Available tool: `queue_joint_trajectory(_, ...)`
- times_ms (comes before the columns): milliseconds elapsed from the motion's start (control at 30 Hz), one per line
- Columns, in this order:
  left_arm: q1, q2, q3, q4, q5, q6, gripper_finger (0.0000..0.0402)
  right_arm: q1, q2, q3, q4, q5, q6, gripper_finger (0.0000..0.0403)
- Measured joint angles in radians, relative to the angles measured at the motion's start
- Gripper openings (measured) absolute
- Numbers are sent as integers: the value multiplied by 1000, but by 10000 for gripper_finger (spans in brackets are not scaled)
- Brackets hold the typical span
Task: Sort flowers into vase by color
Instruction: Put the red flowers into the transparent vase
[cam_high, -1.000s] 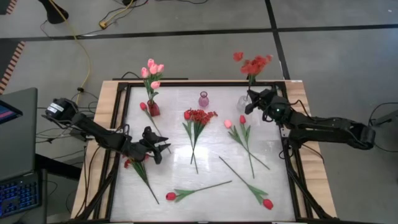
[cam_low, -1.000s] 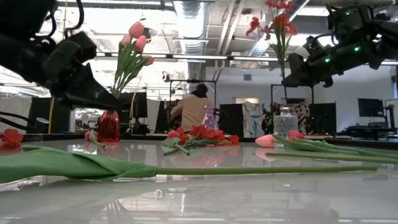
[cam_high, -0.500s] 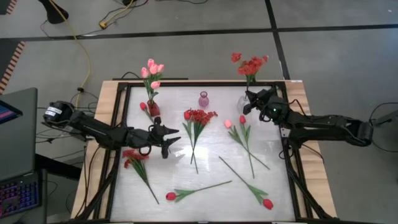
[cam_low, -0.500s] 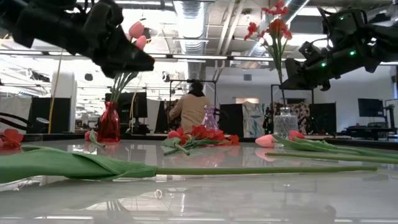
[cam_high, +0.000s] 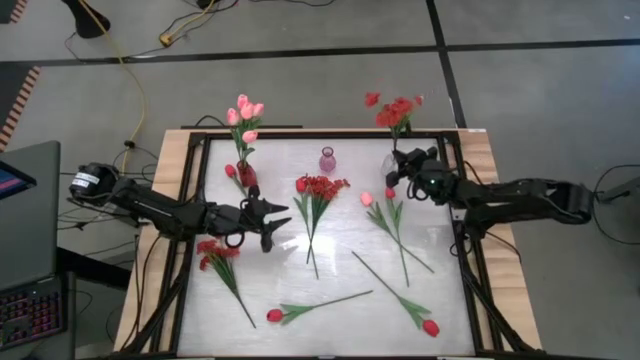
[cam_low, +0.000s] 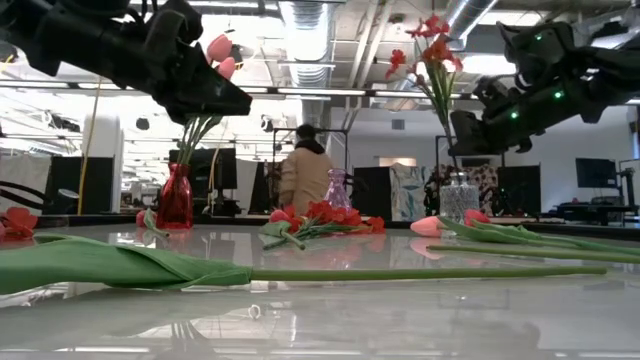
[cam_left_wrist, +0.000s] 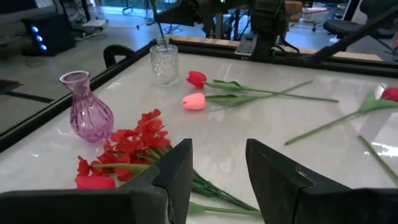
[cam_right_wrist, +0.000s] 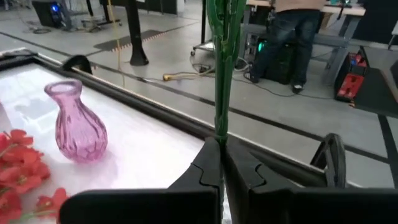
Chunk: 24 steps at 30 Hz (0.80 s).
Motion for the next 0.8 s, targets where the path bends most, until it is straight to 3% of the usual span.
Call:
queue_joint_trajectory(367, 2, 0, 0, -7, 14, -1, 139, 24, 94, 0, -24, 47, 87, 38)
queue_joint_trajectory(800, 2, 0, 0, -7, 14, -10, 139, 26, 93, 0, -31, 46, 73, 78)
